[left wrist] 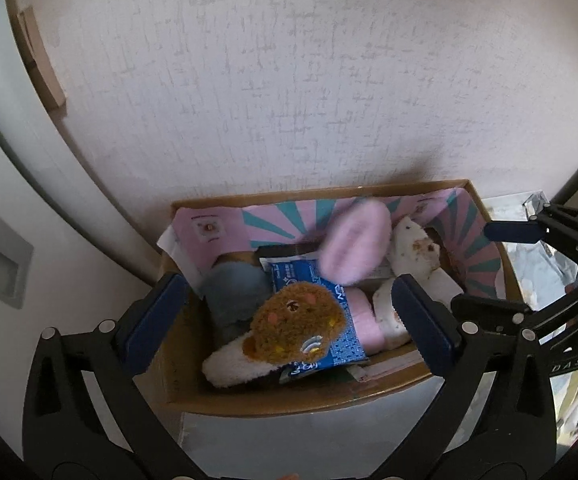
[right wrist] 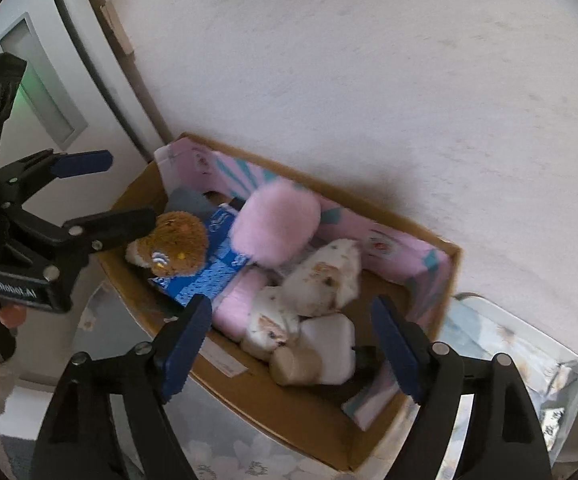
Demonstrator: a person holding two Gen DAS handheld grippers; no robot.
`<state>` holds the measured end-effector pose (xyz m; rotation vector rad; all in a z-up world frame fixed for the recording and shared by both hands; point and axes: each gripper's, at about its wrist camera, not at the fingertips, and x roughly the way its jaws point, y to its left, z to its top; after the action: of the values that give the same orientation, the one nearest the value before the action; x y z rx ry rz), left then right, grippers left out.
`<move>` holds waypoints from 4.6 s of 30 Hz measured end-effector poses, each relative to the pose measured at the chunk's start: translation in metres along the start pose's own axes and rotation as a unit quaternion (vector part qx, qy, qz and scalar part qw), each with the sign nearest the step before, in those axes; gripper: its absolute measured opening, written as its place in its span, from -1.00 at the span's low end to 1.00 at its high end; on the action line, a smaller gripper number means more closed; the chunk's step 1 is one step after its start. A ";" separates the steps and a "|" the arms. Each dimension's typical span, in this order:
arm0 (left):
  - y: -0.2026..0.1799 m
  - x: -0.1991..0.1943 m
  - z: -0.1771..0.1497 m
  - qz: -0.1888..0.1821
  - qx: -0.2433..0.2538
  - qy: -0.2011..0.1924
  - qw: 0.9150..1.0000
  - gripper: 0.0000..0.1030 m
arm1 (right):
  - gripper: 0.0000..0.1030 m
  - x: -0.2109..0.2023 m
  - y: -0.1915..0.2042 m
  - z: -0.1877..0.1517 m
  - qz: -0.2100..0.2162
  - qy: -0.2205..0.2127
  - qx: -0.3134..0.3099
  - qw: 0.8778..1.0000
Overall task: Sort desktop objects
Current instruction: 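Carry the pink slipper and tan tape roll into the cardboard box and release both, then withdraw both grippers from the box toward the last items, then grasp the white printed tissue packet with the left gripper while the right grasps the clear tape ring, then carry the tissue packet and tape ring into the cardboard box and release both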
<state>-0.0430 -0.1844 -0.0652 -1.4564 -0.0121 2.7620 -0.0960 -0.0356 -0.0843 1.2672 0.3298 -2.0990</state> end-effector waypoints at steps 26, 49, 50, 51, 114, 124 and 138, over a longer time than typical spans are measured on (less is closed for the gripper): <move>-0.190 -0.038 0.015 -0.156 0.188 -0.047 0.969 0.99 | 0.54 -0.159 -0.070 -0.170 -0.169 -0.073 0.125 0.975; -0.439 0.136 -0.017 -0.258 0.373 -0.001 0.891 0.99 | 0.54 -0.103 -0.117 -0.315 -0.193 -0.026 0.221 0.956; -0.443 0.145 -0.016 -0.260 0.376 0.003 0.890 0.99 | 0.54 -0.099 -0.118 -0.318 -0.193 -0.029 0.216 0.957; -0.447 0.152 -0.015 -0.265 0.375 0.007 0.888 0.99 | 0.54 -0.096 -0.119 -0.318 -0.193 -0.030 0.212 0.957; -0.186 -0.018 0.042 -0.158 0.120 -0.008 0.980 0.21 | -0.24 -0.126 -0.107 -0.111 -0.069 -0.048 0.058 0.995; -0.082 -0.036 0.028 -0.087 0.020 -0.018 0.996 0.21 | -0.24 -0.078 -0.038 -0.040 -0.005 -0.001 -0.040 0.999; -0.004 -0.006 -0.030 -0.036 -0.075 0.025 0.996 0.21 | -0.24 -0.014 0.002 -0.015 0.049 0.061 -0.041 0.996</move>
<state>-0.0151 -0.1801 -0.0774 -1.5253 -0.2727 2.7181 -0.0798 -0.0239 -0.0798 1.3401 0.3954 -1.9114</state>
